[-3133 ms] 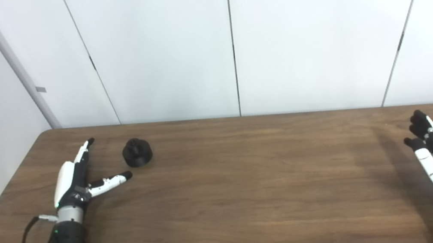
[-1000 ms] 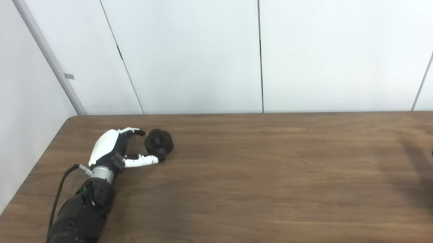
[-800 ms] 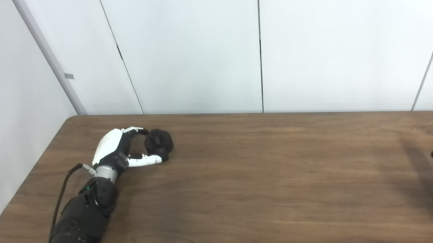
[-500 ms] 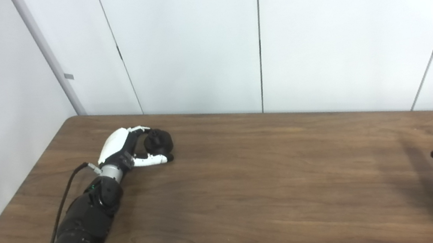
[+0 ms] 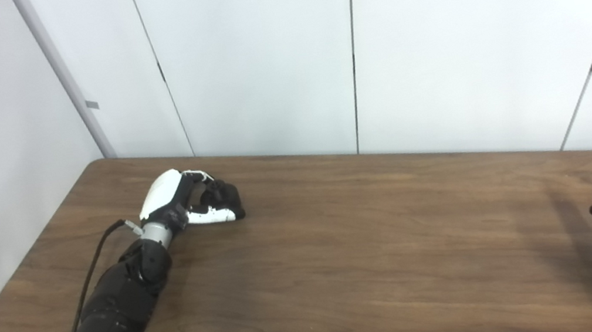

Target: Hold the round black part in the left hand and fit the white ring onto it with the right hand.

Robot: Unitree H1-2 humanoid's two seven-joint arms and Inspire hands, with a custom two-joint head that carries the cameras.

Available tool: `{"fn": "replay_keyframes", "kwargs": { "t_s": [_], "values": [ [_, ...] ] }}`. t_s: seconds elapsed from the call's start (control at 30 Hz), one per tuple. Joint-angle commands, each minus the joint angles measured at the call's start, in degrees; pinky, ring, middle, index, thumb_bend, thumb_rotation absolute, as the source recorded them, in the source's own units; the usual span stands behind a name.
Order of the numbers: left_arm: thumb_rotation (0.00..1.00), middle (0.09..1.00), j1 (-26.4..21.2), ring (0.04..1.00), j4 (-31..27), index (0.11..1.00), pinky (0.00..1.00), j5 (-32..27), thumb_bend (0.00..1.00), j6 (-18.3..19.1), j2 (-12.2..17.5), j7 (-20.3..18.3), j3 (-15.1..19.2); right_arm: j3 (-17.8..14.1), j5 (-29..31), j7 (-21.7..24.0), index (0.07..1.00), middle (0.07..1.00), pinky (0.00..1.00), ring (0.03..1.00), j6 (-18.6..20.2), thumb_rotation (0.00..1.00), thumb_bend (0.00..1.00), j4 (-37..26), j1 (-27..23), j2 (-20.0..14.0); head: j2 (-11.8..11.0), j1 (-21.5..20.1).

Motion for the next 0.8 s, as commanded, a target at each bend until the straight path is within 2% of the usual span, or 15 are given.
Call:
{"fn": "replay_keyframes", "kwargs": {
  "t_s": [0.0, 0.27, 0.4, 0.57, 0.77],
  "values": [
    [0.05, 0.734, -1.9, 0.888, 0.1, 0.479, 0.98, 0.8, 0.52, -2.4, 1.0, -1.0, -0.6, 0.0, 1.0, -0.4, 0.969, 0.975, 0.92, 0.977, -0.7, 0.74, 0.31, 2.9, 2.9, 1.9, 0.0, 0.0],
    [0.05, 0.727, -1.6, 0.881, -0.9, 0.479, 0.97, 1.2, 0.52, -3.5, 1.6, -1.8, -0.7, 0.0, 0.4, -0.9, 0.965, 0.972, 0.91, 0.975, -0.3, 0.75, 0.32, 2.7, 3.0, 1.9, 0.0, -0.3],
    [0.05, 0.736, -0.8, 0.891, -3.4, 0.479, 0.97, 0.9, 0.52, -3.2, 1.5, -2.8, -0.4, 0.1, 0.6, -0.8, 0.970, 0.976, 0.93, 0.983, -0.4, 0.75, 0.32, 2.7, 2.9, 2.0, -0.2, -0.8],
    [0.05, 0.760, 1.4, 0.911, -9.2, 0.479, 0.97, 1.1, 0.52, -4.3, 0.9, -3.9, -0.4, 0.1, 1.1, -0.6, 0.965, 0.973, 0.93, 0.980, -0.5, 0.74, 0.32, 2.3, 3.1, 2.3, -0.4, -2.1],
    [0.05, 0.806, 4.9, 0.952, -19.4, 0.479, 1.00, 2.1, 0.52, -2.5, -1.1, -5.7, -0.1, 0.5, 0.1, -0.9, 0.962, 0.966, 0.91, 0.974, 0.1, 0.76, 0.34, 1.6, 3.4, 2.2, -0.4, -3.0]
  ]
}}
